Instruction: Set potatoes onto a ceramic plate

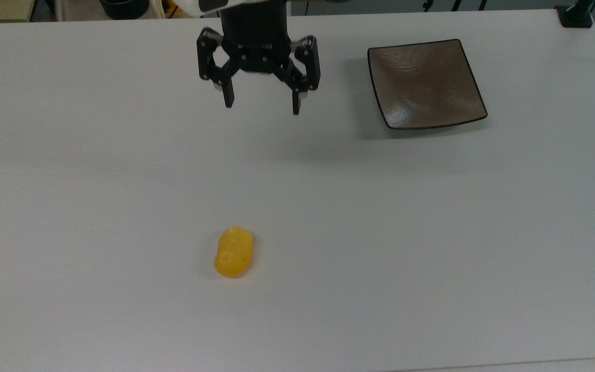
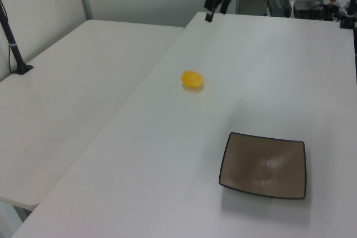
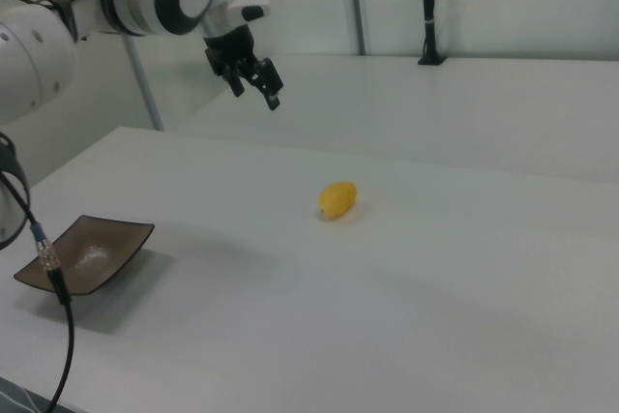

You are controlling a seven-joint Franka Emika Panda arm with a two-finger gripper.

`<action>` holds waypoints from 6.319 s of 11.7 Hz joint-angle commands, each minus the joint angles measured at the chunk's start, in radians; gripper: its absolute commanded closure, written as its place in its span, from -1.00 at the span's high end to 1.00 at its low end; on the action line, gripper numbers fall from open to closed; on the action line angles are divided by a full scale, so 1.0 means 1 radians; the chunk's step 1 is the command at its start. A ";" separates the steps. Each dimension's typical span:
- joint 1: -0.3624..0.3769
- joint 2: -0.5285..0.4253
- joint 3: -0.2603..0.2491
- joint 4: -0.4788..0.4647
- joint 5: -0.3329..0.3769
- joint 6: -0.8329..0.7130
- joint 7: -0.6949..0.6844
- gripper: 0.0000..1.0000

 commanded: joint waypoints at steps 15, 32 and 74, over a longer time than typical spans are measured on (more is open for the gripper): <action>-0.001 0.477 -0.033 0.143 -0.192 0.401 0.114 1.00; 0.008 0.417 -0.047 -0.007 -0.246 0.470 0.134 -0.28; 0.462 -0.146 0.085 -0.626 -0.039 0.288 0.290 1.00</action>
